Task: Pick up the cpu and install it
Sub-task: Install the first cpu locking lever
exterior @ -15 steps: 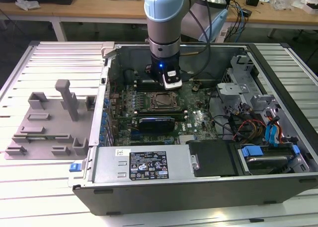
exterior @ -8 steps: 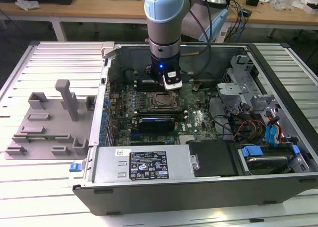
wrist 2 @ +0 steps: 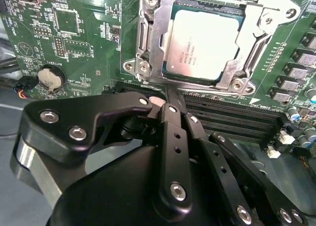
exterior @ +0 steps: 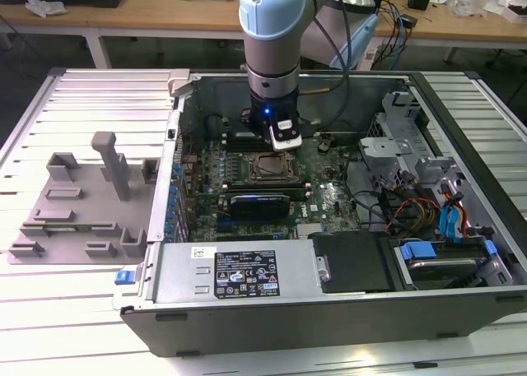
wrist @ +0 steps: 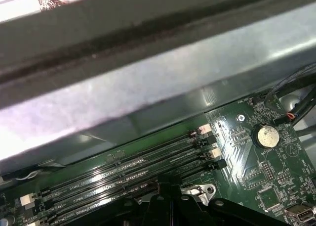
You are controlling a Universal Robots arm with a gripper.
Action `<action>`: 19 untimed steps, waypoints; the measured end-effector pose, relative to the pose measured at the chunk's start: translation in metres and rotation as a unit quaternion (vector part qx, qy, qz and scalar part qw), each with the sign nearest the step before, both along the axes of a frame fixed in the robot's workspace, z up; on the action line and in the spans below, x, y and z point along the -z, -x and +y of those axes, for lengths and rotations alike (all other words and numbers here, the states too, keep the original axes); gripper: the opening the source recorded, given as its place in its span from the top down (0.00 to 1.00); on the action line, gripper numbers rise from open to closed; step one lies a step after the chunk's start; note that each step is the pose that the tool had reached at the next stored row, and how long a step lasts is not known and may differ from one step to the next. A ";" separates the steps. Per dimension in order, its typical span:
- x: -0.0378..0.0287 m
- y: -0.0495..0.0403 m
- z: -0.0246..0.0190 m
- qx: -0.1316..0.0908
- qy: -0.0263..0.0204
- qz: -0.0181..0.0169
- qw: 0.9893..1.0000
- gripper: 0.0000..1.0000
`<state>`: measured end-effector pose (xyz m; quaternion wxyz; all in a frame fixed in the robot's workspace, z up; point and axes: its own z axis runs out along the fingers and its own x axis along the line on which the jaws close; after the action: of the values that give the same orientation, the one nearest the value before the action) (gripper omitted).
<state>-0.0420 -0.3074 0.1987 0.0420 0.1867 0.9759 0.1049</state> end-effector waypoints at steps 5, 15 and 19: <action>-0.0087 0.0001 -0.0011 0.001 -0.003 0.000 1.000 0.89; -0.0185 -0.0001 -0.0210 0.008 0.020 0.015 1.000 0.89; -0.0184 -0.0001 -0.0259 0.009 0.025 0.017 1.000 0.89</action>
<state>-0.0419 -0.3332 0.2171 0.0307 0.1965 0.9770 0.0772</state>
